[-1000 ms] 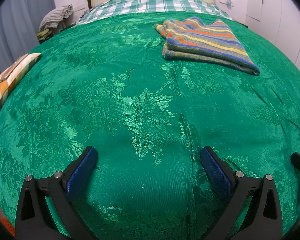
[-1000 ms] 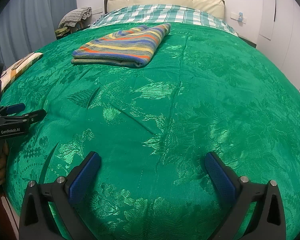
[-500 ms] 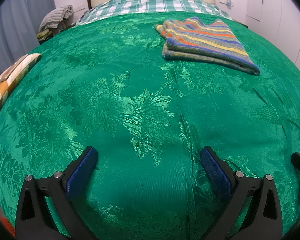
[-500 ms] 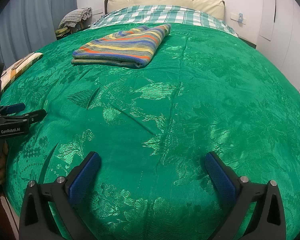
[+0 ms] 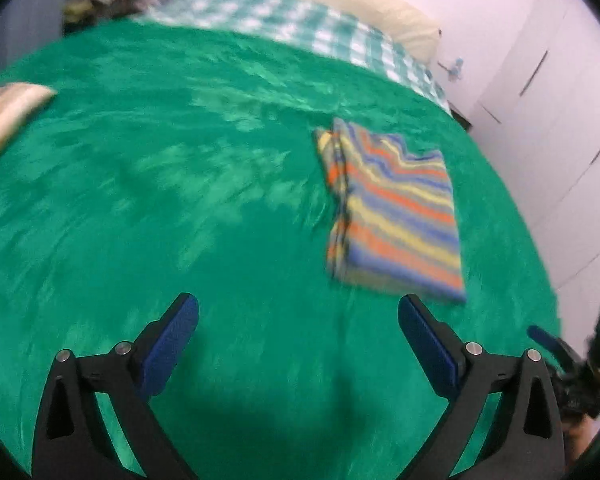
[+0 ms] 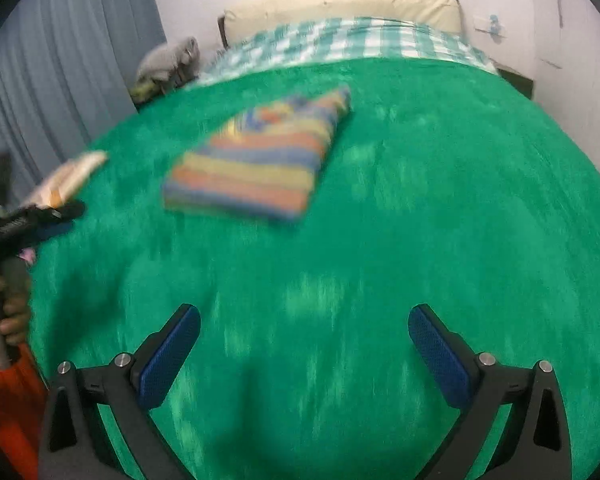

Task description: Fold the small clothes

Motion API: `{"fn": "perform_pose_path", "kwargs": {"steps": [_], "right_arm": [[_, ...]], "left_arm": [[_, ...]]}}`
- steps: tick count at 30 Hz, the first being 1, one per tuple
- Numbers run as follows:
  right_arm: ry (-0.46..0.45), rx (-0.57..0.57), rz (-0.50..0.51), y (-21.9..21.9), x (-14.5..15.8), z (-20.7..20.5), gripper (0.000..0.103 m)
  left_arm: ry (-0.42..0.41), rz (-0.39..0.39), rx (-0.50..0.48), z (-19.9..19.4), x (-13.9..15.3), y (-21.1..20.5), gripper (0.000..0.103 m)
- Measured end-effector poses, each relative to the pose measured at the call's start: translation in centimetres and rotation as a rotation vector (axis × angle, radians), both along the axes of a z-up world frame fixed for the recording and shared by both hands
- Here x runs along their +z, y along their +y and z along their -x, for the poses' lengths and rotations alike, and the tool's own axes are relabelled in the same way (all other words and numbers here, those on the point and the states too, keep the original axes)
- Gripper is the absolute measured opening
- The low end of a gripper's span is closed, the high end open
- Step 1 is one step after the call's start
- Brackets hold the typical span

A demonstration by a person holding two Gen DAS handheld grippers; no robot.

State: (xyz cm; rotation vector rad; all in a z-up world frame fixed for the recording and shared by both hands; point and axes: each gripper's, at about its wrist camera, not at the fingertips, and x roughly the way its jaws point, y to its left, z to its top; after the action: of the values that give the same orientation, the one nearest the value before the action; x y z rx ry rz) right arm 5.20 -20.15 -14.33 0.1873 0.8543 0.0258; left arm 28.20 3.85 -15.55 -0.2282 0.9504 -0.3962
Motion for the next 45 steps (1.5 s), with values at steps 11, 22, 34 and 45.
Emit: {"fn": "perform_pose_path", "kwargs": {"steps": [11, 22, 34, 45], "right_arm": [[0.116, -0.047, -0.582, -6.9, -5.5, -23.5, 0.076], [0.020, 0.096, -0.223, -1.2, -1.8, -25.9, 0.026], [-0.188, 0.155, -0.348, 0.9, 9.6, -24.8, 0.026], [0.144, -0.029, 0.018, -2.3, -1.0, -11.3, 0.094]], "left_arm": [[0.194, -0.023, -0.135, -14.5, -5.7, -10.7, 0.095], [0.042, 0.038, -0.142, -13.6, -0.8, -11.0, 0.016], [-0.027, 0.112, -0.144, -11.7, 7.8, -7.0, 0.031], [-0.050, -0.231, 0.019, 3.4, -0.8, -2.7, 0.091]]}}
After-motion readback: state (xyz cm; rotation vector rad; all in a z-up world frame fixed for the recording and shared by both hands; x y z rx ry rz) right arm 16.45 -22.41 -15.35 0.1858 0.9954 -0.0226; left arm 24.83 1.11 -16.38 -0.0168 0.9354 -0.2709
